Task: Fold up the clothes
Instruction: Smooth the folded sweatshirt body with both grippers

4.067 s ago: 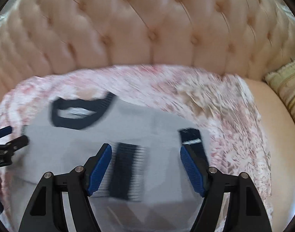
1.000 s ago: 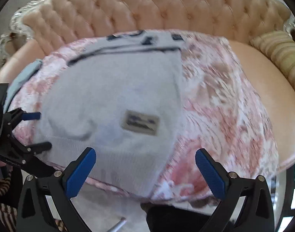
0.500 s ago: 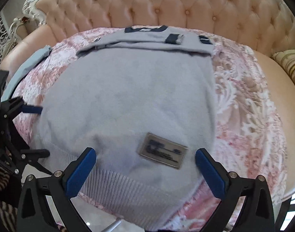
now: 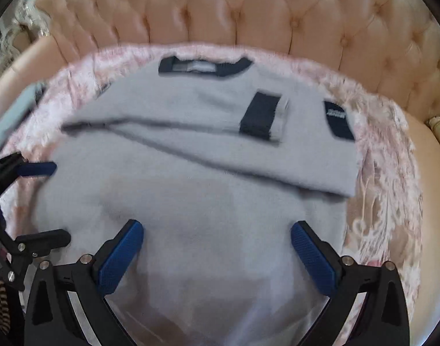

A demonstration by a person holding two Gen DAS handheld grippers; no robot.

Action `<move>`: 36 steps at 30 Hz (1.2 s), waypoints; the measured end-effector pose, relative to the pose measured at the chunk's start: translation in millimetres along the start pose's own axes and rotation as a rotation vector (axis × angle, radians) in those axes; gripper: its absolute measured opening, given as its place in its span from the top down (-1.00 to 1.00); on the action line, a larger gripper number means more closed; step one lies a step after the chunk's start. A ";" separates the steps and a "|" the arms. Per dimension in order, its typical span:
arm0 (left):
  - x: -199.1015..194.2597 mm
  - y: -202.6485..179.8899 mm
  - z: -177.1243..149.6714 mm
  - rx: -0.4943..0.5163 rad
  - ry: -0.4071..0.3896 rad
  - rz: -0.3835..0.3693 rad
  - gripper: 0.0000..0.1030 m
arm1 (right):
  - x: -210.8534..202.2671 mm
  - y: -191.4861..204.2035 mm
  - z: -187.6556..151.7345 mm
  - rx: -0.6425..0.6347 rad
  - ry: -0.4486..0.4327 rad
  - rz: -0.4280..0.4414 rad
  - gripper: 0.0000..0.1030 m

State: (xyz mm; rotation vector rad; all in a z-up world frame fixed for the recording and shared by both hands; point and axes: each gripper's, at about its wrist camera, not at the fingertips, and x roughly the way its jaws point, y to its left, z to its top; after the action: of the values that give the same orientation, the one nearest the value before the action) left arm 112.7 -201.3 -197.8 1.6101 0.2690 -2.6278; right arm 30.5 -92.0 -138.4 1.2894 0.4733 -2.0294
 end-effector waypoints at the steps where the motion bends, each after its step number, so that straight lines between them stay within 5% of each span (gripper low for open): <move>1: -2.0 0.6 -2.2 0.007 0.016 -0.003 -1.00 | -1.0 -3.1 -0.9 0.010 0.015 -0.002 -1.00; 6: -21.5 8.6 -2.0 0.035 0.046 0.030 -1.00 | -20.3 -6.5 -15.7 -0.003 0.022 -0.026 -1.00; 9: -38.1 20.4 33.0 0.028 -0.055 0.057 -1.00 | -32.7 -15.4 2.2 0.018 -0.052 -0.052 -1.00; 12: -19.2 43.6 83.2 -0.029 -0.073 0.086 -1.00 | -24.5 -28.8 43.1 0.039 -0.103 -0.085 -1.00; 17: 37.7 85.3 115.0 -0.146 0.035 0.083 -1.00 | 45.2 -41.5 100.4 0.024 0.059 -0.082 -1.00; 20: 43.0 102.1 100.2 -0.220 0.036 0.033 -1.00 | 56.2 -53.5 102.4 0.048 0.085 -0.006 -1.00; 23: 18.6 109.9 88.8 -0.272 -0.016 0.029 -0.99 | 33.7 -47.2 100.1 0.009 0.061 -0.020 -1.00; 26: -40.2 107.2 57.9 -0.287 -0.144 0.006 -0.99 | -26.9 -39.7 70.1 0.007 -0.077 0.014 -1.00; 30: -99.1 76.3 -11.4 -0.141 -0.225 0.050 -0.99 | -95.4 -34.6 -2.5 0.126 -0.197 -0.064 -1.00; 33: -122.1 41.1 -64.0 -0.002 -0.259 0.069 -0.99 | -100.2 -38.6 -62.3 0.242 -0.099 -0.111 -0.89; 36: -124.3 18.8 -99.8 0.028 -0.223 0.049 -1.00 | -124.8 -31.2 -104.6 0.310 -0.164 -0.074 -0.76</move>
State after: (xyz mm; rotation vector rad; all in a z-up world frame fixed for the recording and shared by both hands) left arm 259.8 -208.7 -134.0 1.2960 0.1798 -2.7525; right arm 111.2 38.0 -74.8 1.2824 0.1344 -2.3161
